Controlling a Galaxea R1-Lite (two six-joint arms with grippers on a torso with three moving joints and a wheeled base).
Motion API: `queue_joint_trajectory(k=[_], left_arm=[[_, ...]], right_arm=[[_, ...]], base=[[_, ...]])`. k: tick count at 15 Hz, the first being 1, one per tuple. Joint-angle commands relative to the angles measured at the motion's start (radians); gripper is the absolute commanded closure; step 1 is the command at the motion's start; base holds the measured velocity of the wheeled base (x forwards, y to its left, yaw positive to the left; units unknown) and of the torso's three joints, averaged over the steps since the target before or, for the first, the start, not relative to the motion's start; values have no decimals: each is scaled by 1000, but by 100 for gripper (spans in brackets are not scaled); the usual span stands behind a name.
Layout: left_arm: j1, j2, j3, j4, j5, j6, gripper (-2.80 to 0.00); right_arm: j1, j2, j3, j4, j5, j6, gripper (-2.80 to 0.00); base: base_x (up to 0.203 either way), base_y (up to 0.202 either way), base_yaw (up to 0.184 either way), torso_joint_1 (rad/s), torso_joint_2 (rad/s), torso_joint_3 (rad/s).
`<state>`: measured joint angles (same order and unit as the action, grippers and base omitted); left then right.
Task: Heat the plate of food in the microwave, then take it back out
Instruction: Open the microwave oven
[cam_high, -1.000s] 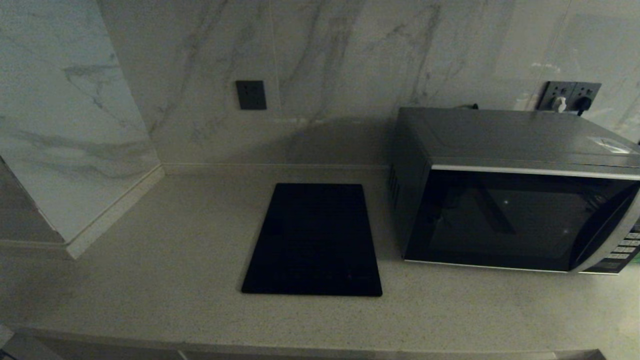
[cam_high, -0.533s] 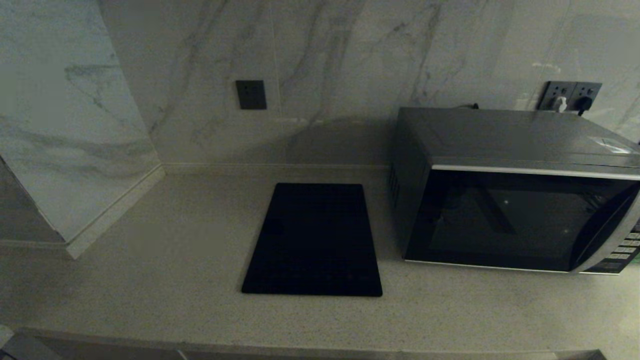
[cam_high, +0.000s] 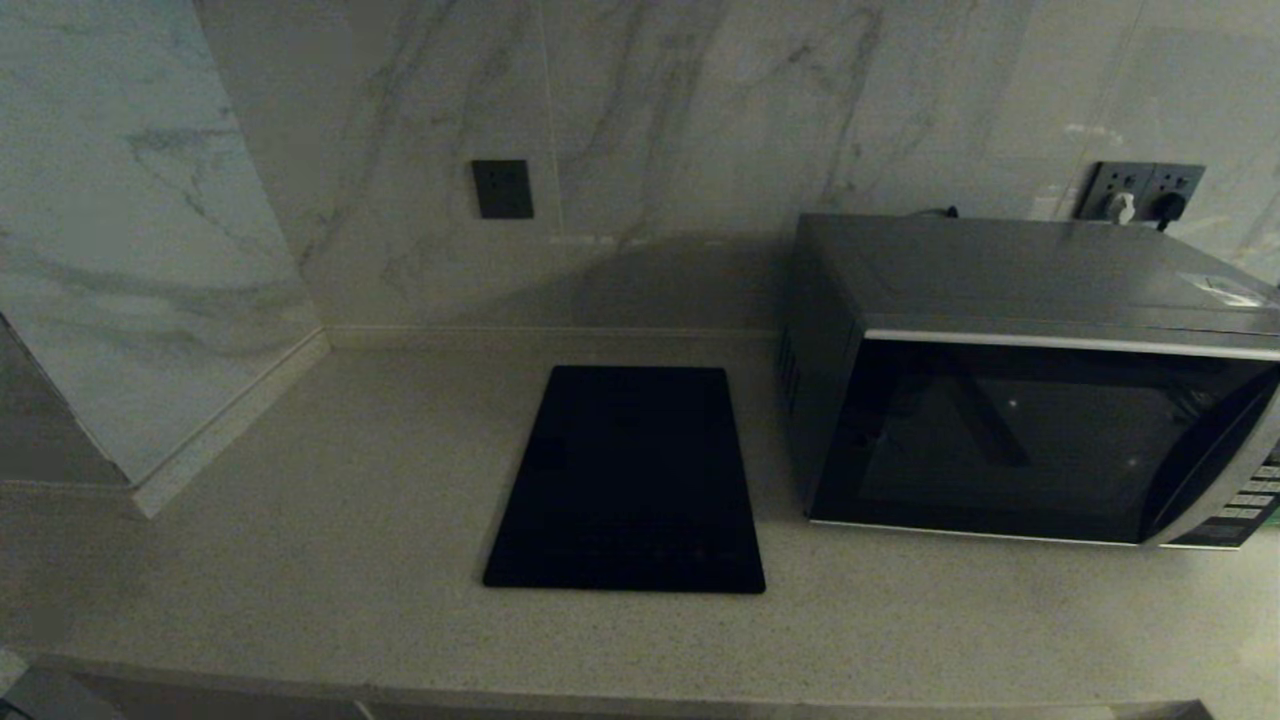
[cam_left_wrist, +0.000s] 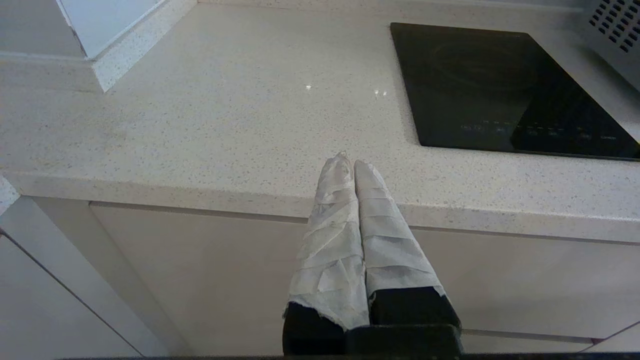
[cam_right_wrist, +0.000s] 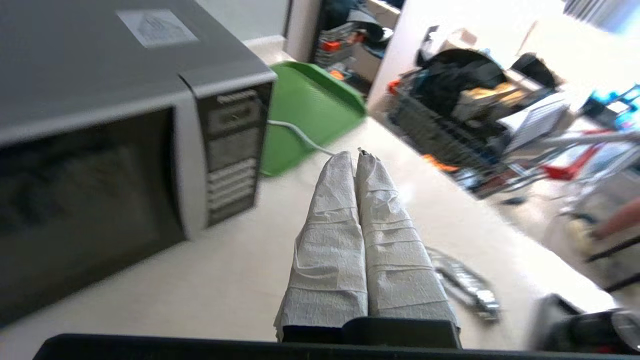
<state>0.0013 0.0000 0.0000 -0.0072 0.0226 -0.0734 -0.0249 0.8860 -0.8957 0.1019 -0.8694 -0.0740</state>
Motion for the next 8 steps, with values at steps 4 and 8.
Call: queue_joint_trajectory(k=[4, 8], left_arm=[[0, 2, 0, 0, 0, 0, 0], [0, 1, 0, 0, 0, 0, 0]], right_arm=[[-3, -58, 6, 36, -5, -115, 0], [-3, -93, 29, 36, 0, -213, 0]], base=[[0, 0, 0, 0, 0, 0], [0, 0, 0, 0, 0, 0]])
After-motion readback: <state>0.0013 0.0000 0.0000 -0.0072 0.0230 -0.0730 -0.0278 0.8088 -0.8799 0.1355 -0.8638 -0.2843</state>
